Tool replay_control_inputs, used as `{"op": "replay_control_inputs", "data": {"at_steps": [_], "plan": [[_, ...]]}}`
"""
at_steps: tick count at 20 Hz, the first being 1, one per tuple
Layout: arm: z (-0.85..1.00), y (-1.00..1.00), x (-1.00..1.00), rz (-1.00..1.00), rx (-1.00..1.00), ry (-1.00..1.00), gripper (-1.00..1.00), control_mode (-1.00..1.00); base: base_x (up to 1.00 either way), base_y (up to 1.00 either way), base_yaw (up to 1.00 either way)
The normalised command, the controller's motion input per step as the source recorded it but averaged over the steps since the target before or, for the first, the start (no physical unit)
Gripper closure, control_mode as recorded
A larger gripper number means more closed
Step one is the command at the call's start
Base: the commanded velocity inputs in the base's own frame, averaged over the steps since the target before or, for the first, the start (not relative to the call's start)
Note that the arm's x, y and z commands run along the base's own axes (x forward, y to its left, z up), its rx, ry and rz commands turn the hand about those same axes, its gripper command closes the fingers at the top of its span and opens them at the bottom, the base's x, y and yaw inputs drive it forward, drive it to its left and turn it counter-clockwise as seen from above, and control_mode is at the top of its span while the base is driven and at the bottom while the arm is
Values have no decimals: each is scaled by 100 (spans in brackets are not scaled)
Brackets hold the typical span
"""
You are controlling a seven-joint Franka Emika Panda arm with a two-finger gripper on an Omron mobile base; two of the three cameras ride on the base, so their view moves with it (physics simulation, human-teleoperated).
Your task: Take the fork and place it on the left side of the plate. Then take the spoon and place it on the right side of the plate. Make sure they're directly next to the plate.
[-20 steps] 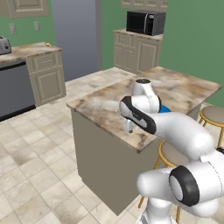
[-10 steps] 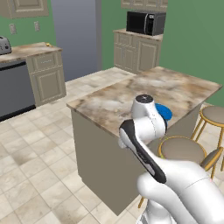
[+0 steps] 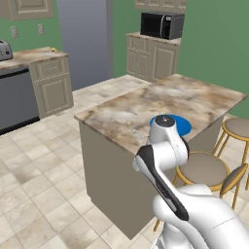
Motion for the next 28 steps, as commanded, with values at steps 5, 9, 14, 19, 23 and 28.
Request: {"op": "replay_control_inputs", "data": {"at_steps": [5, 9, 14, 19, 23, 28], "plan": [[0, 0, 0, 0, 0, 0, -100, -100, 0, 0, 0], [0, 0, 0, 0, 0, 0, -100, 100, 0, 0, 0], [0, 0, 0, 0, 0, 0, -100, 100, -4, 0, 0], [0, 0, 0, 0, 0, 0, -100, 100, -73, 38, 9], [0, 0, 0, 0, 0, 0, -100, 100, -41, 100, 15], [0, 0, 0, 0, 0, 0, -100, 100, 76, 100, 8]]}}
